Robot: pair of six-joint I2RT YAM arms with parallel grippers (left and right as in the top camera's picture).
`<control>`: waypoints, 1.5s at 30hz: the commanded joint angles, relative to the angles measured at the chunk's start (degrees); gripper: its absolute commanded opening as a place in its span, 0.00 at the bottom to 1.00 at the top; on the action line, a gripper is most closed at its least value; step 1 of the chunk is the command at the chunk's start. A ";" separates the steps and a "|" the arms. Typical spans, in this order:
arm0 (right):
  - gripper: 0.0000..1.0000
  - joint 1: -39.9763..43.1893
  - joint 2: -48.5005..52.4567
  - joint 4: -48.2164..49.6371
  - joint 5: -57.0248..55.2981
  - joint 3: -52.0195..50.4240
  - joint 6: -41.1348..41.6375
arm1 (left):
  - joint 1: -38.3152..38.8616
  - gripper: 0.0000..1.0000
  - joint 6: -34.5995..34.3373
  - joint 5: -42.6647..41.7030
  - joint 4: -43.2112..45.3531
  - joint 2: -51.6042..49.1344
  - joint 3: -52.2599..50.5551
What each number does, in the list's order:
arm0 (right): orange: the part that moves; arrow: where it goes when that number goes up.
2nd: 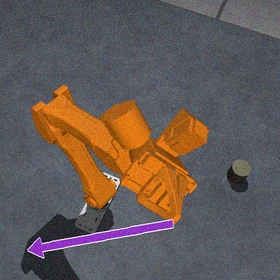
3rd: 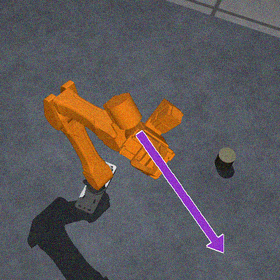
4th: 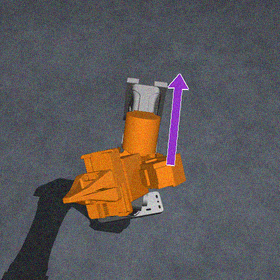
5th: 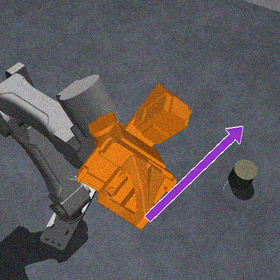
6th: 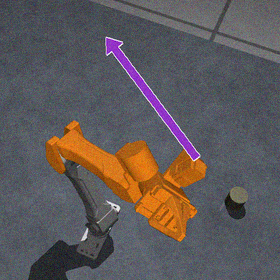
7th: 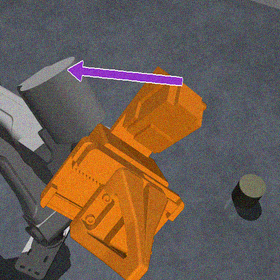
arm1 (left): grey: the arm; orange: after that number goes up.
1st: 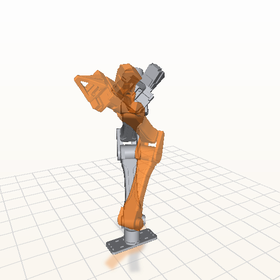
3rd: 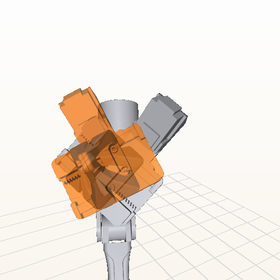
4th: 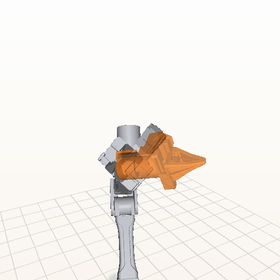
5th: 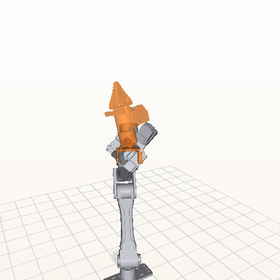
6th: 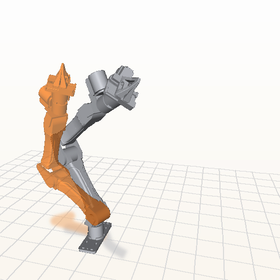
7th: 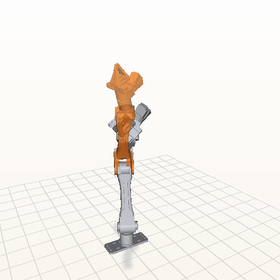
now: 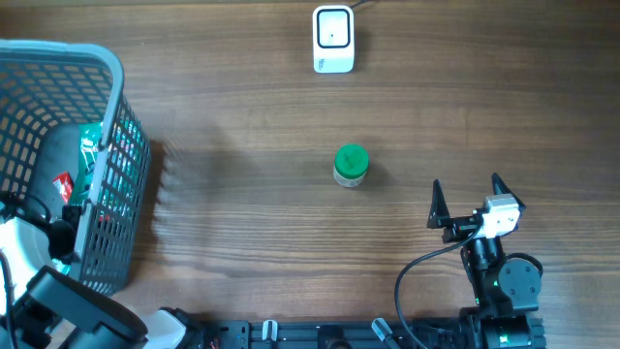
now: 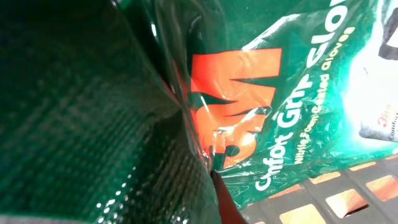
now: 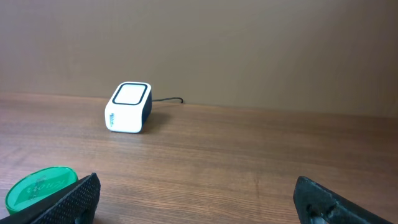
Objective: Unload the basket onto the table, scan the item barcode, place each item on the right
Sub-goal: 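Grasp the green 3M glove pack in the basket with left gripper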
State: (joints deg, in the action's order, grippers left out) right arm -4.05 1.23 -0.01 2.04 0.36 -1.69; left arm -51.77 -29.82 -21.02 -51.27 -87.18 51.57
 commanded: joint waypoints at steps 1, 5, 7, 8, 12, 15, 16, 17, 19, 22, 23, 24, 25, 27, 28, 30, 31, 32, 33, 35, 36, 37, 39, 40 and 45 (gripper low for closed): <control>1.00 0.00 0.07 0.22 -0.70 -0.07 0.59 | -0.22 0.04 0.44 -1.09 0.48 3.78 0.98; 1.00 0.00 0.07 0.22 -0.70 -0.07 0.57 | -0.22 0.04 0.44 -2.03 -0.92 8.66 5.33; 1.00 0.00 0.07 0.22 -0.70 -0.07 0.59 | -0.22 0.04 0.44 -5.07 -2.03 11.87 8.13; 1.00 0.00 0.07 0.22 -0.70 -0.07 0.61 | -0.22 0.04 0.42 -6.23 -2.32 12.96 8.94; 1.00 0.00 0.07 0.22 -0.70 -0.07 0.59 | -0.22 0.04 -2.84 -11.72 -2.69 20.06 12.61; 1.00 0.00 0.07 0.22 -0.70 -0.07 0.57 | -0.22 0.05 -3.02 -16.98 -0.52 25.64 13.66; 1.00 0.00 0.07 0.22 -0.70 -0.07 0.59 | -0.22 0.04 -3.04 -19.08 0.57 28.35 13.97; 1.00 0.00 0.07 0.22 -0.70 -0.07 0.59 | -0.22 0.04 -3.04 -20.50 1.40 30.21 14.16; 1.00 0.00 0.07 0.22 -0.70 -0.07 0.59 | -0.22 0.04 -3.50 -22.80 4.09 34.73 14.51; 1.00 0.00 0.07 0.22 -0.70 -0.07 0.59 | -0.22 0.04 -3.67 -22.91 9.49 42.42 14.88; 1.00 0.00 0.07 0.22 -0.70 -0.07 0.59 | -0.22 0.04 -3.67 -22.88 11.39 45.09 14.88; 1.00 0.00 0.07 0.22 -0.70 -0.07 0.59 | -0.22 0.04 -3.67 -22.88 12.35 46.95 14.93; 1.00 0.00 0.07 0.22 -0.70 -0.07 0.59 | -0.22 0.04 -3.67 -22.88 12.52 48.28 15.06; 1.00 0.00 0.07 0.22 -0.70 -0.07 0.57 | -0.20 0.04 -4.37 -23.21 11.67 49.31 15.28; 1.00 0.00 0.07 0.22 -0.70 -0.07 0.59 | -0.20 0.04 -4.52 -24.50 11.63 49.27 15.28; 1.00 0.00 0.07 0.22 -0.70 -0.07 0.57 | -0.20 0.04 -4.50 -30.56 13.64 48.74 15.28; 1.00 0.00 0.07 0.22 -0.70 -0.07 0.59 | -0.20 0.04 -4.50 -35.39 16.44 48.59 15.28; 1.00 0.00 0.07 0.22 -0.70 -0.07 0.59 | -0.20 0.04 -4.55 -38.86 19.28 48.54 15.28; 1.00 0.00 0.07 0.22 -0.70 -0.07 0.57 | -0.20 0.04 -5.64 -42.34 23.28 48.54 15.30; 1.00 0.00 0.07 0.22 -0.70 -0.07 0.59 | -0.20 0.04 -9.99 -47.47 30.86 48.54 15.30; 1.00 0.00 0.07 0.22 -0.70 -0.07 0.59 | -0.20 0.04 -12.81 -50.23 35.15 48.54 15.30; 1.00 0.00 0.07 0.22 -0.70 -0.07 0.59 | -0.17 0.04 -15.21 -52.26 38.56 48.54 15.30; 1.00 0.00 0.07 0.22 -0.70 -0.07 0.61 | 0.26 0.04 -19.82 -55.60 44.52 48.54 15.30; 0.99 0.00 0.07 0.22 -0.70 -0.07 0.57 | 0.90 0.04 -23.12 -57.51 48.13 48.54 15.30; 1.00 0.00 0.07 0.22 -0.68 -0.07 0.59 | 3.15 0.04 -32.48 -59.95 47.41 48.65 15.30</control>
State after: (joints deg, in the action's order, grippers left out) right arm -4.05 1.28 -0.01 2.04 0.36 -1.69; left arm -49.80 -52.47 -75.59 -1.48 -38.72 66.41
